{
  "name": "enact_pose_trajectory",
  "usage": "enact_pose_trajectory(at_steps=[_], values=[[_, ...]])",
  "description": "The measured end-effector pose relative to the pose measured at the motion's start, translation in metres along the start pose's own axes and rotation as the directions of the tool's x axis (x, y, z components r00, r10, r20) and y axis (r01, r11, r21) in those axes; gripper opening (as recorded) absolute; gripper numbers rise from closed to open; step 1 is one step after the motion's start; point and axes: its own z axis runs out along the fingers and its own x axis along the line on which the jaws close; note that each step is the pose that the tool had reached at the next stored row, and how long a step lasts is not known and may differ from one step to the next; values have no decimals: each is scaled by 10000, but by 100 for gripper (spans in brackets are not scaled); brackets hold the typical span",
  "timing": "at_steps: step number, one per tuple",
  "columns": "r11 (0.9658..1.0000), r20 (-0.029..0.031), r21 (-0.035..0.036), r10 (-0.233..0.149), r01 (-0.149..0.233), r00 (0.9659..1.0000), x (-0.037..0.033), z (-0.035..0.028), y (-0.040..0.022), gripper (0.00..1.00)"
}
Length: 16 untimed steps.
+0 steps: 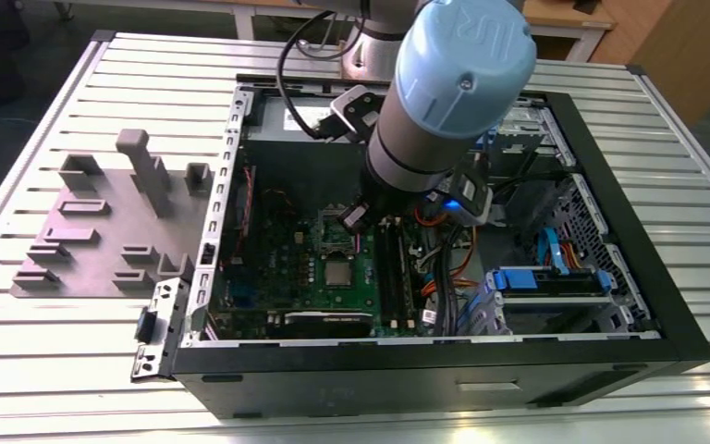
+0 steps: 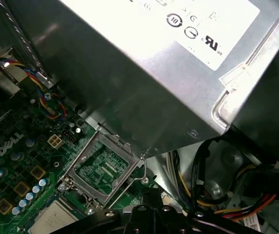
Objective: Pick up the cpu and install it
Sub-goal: 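Close the cpu cover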
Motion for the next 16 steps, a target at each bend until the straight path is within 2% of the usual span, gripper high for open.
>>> enact_pose_trajectory(at_steps=[2, 5, 7, 9, 11, 12, 14, 16], values=[[9997, -72, -47, -247, 246, 9997, 0, 2, -1, 11], [9975, -198, -135, -694, 692, 9974, 1, 5, -2, 11], [9961, -246, -172, -874, 870, 9959, -1, 6, -4, 11], [9955, -256, -185, -930, 926, 9953, -6, 6, -8, 11], [9954, -231, -208, -937, 933, 9953, -8, 8, -11, 11], [9953, -197, -241, -941, 937, 9954, -10, 8, -14, 11], [9949, -90, -347, -949, 945, 9954, -13, 9, -16, 11], [9943, 41, -476, -957, 958, 9954, -18, 10, -20, 11]])
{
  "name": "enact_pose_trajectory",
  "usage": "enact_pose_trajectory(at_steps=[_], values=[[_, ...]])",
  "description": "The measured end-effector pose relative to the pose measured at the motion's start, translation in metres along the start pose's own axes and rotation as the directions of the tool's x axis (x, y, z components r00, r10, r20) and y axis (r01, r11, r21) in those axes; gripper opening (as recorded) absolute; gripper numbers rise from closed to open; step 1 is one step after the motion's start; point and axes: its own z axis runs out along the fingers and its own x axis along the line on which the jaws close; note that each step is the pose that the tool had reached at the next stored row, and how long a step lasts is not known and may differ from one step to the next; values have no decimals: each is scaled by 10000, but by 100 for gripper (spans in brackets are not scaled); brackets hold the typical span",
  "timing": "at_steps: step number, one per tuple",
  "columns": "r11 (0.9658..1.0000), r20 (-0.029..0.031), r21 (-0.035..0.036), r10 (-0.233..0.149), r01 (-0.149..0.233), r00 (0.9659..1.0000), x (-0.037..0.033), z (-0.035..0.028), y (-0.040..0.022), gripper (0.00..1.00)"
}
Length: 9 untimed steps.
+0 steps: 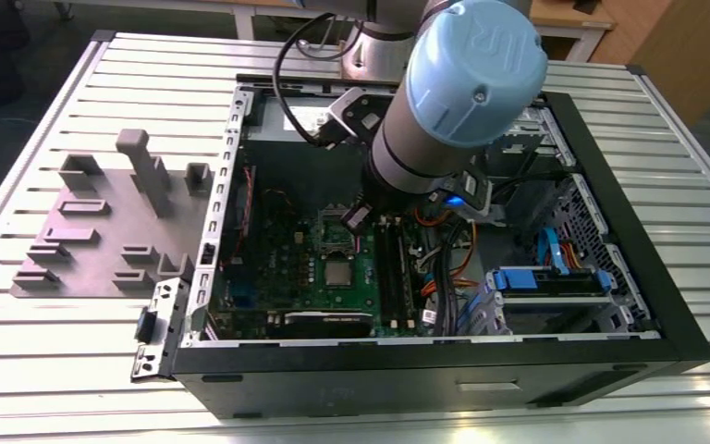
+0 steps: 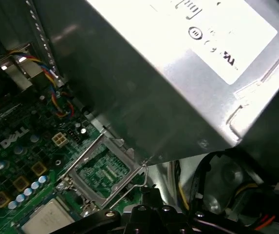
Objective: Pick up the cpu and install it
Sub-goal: 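Close the cpu cover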
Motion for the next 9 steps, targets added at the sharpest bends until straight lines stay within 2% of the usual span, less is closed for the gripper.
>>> enact_pose_trajectory(at_steps=[1, 3, 5, 9], values=[[10000, 62, -61, -7, 7, 10000, -6, 0, -6, 11], [9999, 111, -100, -16, 17, 9999, -25, -1, -26, 11], [9999, 122, -87, -81, 82, 9999, -35, 3, -39, 11], [9995, 97, -99, -287, 288, 9995, -42, 12, -51, 11]])
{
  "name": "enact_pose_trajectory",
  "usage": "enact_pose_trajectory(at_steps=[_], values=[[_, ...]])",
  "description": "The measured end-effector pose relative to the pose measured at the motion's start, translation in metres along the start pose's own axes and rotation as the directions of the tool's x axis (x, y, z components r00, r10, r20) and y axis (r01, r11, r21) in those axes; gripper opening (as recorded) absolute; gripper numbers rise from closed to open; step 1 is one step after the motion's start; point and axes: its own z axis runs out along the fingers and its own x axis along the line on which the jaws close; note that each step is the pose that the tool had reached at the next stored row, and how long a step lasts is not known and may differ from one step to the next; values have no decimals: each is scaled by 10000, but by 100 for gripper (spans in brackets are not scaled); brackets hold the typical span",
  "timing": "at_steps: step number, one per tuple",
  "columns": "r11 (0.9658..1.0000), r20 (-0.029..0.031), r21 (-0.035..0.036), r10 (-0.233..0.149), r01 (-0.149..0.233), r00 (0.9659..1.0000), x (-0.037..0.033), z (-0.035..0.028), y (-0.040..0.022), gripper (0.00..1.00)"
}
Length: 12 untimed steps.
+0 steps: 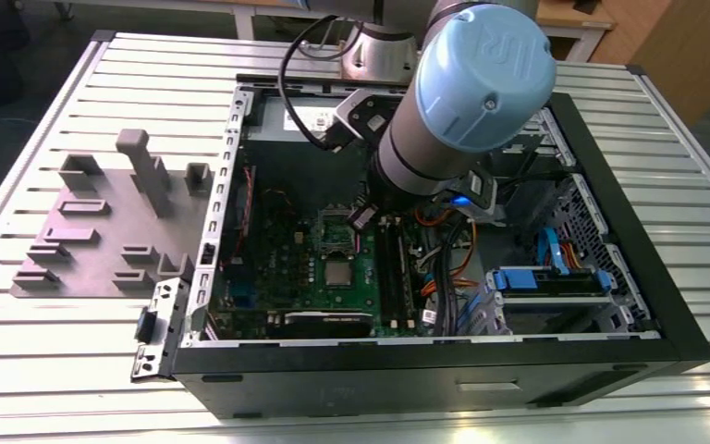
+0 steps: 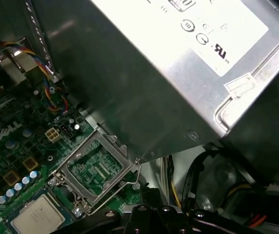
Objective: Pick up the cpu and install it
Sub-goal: 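Close the cpu cover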
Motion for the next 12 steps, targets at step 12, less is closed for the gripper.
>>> enact_pose_trajectory(at_steps=[12], values=[[9999, 31, 20, -127, 127, 9999, -5, 36, -19, 11]])
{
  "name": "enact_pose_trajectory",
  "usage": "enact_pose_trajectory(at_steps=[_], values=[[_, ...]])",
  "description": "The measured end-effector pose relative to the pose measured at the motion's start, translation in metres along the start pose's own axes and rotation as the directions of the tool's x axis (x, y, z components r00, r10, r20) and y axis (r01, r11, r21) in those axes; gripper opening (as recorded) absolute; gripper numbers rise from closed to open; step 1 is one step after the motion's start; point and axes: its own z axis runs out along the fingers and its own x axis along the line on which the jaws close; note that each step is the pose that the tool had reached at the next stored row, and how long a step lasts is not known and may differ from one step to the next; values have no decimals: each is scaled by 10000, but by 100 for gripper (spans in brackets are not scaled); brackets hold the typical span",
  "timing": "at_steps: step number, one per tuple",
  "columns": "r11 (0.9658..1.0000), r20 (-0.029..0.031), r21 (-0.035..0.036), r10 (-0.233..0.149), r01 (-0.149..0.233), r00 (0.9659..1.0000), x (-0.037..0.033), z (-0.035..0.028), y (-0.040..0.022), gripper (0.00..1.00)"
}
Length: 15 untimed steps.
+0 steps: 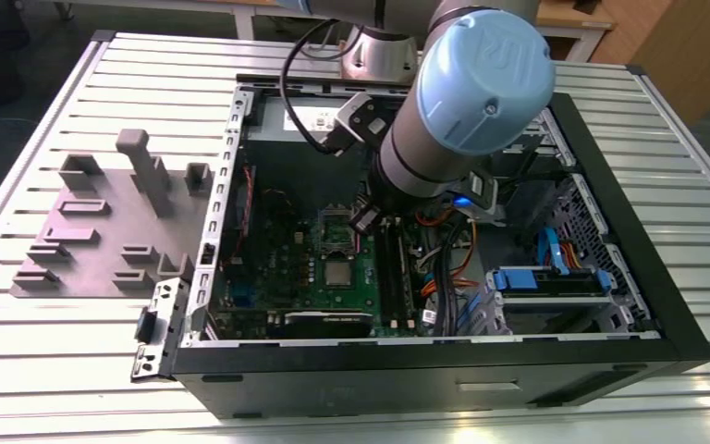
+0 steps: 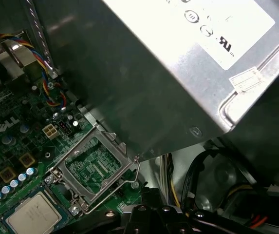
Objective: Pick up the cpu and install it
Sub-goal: 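Close the cpu cover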
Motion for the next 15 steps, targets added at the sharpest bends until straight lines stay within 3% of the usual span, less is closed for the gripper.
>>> enact_pose_trajectory(at_steps=[5, 15], values=[[10000, 9, 11, -3, 3, 10000, 15, 30, -2, 11], [10000, 54, -31, -8, 8, 10000, 36, 78, -5, 11]])
